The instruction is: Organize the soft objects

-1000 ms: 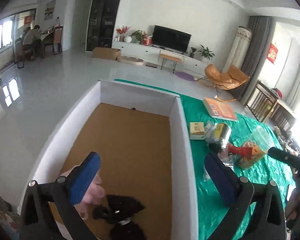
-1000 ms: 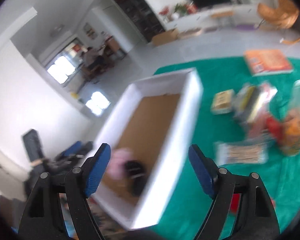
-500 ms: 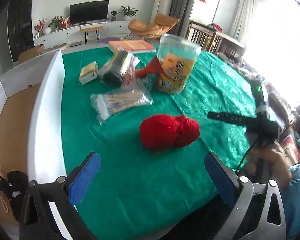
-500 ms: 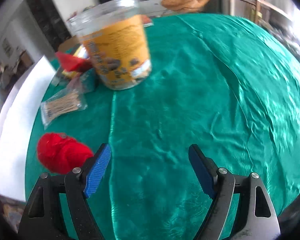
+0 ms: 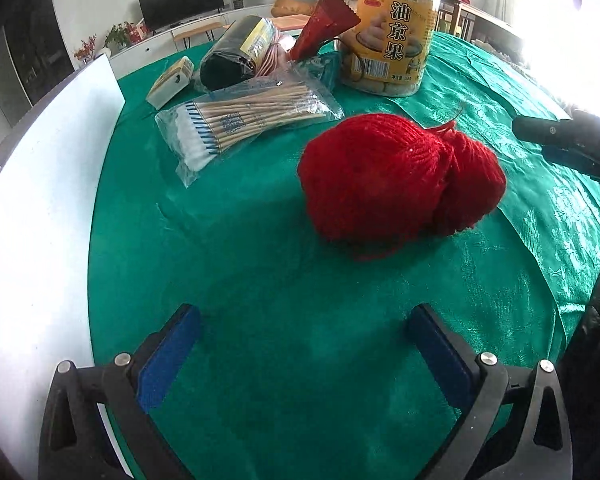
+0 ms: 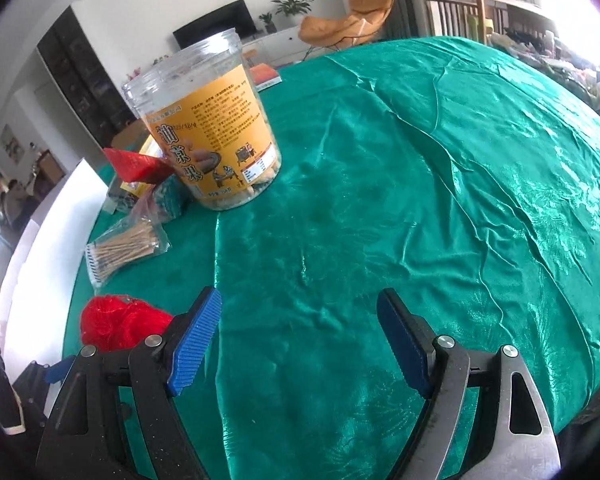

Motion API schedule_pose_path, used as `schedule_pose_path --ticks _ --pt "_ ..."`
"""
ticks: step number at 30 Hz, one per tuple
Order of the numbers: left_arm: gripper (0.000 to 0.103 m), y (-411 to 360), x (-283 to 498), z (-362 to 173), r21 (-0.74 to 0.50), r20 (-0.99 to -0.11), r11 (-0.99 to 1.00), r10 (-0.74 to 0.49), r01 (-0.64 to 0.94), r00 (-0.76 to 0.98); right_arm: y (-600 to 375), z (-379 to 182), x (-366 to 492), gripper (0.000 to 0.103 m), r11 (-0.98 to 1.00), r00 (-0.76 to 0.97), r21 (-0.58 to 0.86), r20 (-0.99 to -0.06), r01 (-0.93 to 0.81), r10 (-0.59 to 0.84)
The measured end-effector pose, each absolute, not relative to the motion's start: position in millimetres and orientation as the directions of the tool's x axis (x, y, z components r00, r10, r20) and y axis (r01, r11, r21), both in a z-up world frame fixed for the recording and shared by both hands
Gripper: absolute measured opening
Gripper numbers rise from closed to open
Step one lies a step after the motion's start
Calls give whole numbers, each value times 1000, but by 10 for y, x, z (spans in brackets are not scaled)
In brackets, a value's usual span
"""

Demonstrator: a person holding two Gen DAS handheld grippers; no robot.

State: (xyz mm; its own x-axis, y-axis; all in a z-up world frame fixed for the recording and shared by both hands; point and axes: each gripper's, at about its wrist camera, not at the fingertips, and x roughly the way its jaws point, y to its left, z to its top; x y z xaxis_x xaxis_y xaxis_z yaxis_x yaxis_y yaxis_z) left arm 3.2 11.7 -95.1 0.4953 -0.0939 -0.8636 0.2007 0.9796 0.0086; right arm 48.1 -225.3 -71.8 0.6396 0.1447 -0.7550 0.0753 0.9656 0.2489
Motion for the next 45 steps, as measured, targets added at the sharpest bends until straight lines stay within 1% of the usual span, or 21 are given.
schedule_pose_path --ticks 2,7,10,11,13,14,16,18,19,21,23,26,28,29,31,33,35,37,39,41,45 --pt "103 133 47 -956 -5 -866 980 -104 201 489 -1972 -692 202 83 973 637 222 -759 59 134" --pt "103 138 17 -942 -6 -861 980 -107 201 496 -1815 -712 195 83 984 628 178 -768 16 128" --pt "103 145 5 -941 -7 -857 979 -112 205 502 -1738 -655 142 83 984 648 177 -745 -35 157" --pt "103 148 5 -944 -8 -856 979 -113 206 504 -1686 -590 99 83 975 667 202 -714 -94 213" --pt "103 145 -10 -941 -8 -854 978 -114 206 507 -1496 -473 33 83 919 654 261 -647 -294 393" --pt "103 146 -13 -942 -8 -853 978 -115 207 509 -1373 -451 28 83 899 630 240 -647 -366 429" --pt "103 146 -20 -943 -7 -851 978 -116 210 511 -1057 -489 104 83 888 592 102 -710 -449 381" --pt "103 148 -26 -944 -7 -851 976 -119 216 511 -880 -624 282 83 883 528 42 -788 -468 317" --pt "103 150 -31 -945 -8 -851 976 -121 219 511 -836 -703 387 83 880 480 56 -821 -472 310" --pt "103 153 -39 -945 -8 -848 974 -126 225 515 -812 -760 503 81 850 402 137 -835 -509 375" --pt "103 157 -49 -945 -8 -843 975 -127 224 523 -783 -783 526 80 828 357 144 -852 -541 382" --pt "103 155 -52 -948 -8 -835 976 -126 217 535 -745 -836 444 79 806 334 105 -873 -582 356" --pt "103 152 -51 -950 -7 -832 977 -124 213 541 -773 -911 409 63 804 303 141 -878 -578 372" --pt "103 151 -51 -951 -7 -831 977 -123 211 542 -809 -923 391 63 820 329 128 -873 -558 360" --pt "103 147 -47 -952 -7 -832 978 -123 210 540 -962 -917 414 60 892 420 82 -861 -445 289" --pt "103 143 -36 -949 -7 -835 978 -120 207 538 -1272 -903 470 60 971 527 73 -830 -226 185" --pt "103 135 -15 -946 -7 -837 980 -115 200 535 -1675 -903 529 60 998 574 60 -817 5 46" --pt "103 125 24 -947 -7 -841 981 -111 196 530 -2025 -861 548 60 985 601 95 -799 144 -11" --pt "103 107 106 -948 -4 -845 982 -105 191 525 -2262 -830 555 64 967 619 121 -784 224 -46" --pt "103 86 219 -950 -5 -847 982 -105 191 521 -2410 -868 568 65 948 611 170 -791 269 -32" --pt "103 40 492 -957 -6 -847 981 -107 192 520 -2551 -865 631 69 938 598 209 -801 277 1"
